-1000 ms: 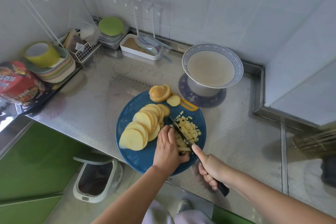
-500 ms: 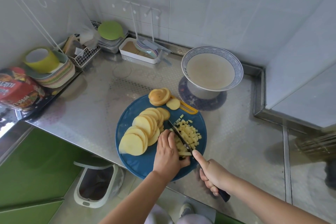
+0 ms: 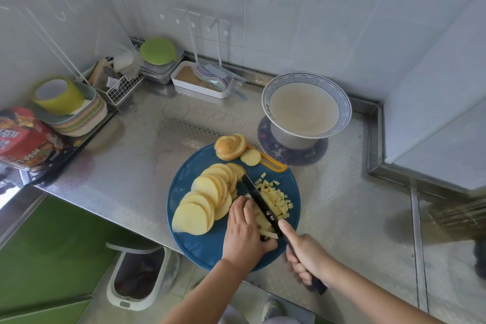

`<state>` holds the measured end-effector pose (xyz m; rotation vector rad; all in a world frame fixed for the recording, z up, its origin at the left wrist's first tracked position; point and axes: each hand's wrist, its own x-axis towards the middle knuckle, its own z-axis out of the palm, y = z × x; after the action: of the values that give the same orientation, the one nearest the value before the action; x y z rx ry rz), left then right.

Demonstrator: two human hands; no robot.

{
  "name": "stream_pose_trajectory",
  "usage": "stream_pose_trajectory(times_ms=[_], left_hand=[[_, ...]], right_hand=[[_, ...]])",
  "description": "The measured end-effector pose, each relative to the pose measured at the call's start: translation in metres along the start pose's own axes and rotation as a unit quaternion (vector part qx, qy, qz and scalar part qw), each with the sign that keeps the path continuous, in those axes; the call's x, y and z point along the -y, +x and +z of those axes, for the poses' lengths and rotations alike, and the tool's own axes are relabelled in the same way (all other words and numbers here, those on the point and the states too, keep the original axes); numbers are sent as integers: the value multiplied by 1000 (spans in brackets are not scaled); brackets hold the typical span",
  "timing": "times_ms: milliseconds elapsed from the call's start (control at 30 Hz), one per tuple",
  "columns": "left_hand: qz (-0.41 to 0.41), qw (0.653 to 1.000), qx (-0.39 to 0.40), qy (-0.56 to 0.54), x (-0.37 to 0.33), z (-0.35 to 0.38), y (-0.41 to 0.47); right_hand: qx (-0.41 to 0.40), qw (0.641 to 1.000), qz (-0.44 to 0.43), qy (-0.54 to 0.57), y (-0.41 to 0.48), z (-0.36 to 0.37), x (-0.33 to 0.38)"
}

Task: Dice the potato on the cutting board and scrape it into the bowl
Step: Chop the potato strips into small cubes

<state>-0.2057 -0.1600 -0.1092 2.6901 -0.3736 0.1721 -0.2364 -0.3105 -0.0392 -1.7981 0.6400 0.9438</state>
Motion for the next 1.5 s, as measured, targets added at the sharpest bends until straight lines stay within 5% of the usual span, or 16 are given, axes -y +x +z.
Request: stream_pose_trajectory(times_ms=[967, 1500], left_hand=[[-12, 996, -19, -83, -2, -8, -3], [2, 996, -29, -86, 3, -11, -7]], right_hand=[[7, 997, -25, 79, -21, -7, 13], [-17, 999, -49, 15, -24, -14, -7]])
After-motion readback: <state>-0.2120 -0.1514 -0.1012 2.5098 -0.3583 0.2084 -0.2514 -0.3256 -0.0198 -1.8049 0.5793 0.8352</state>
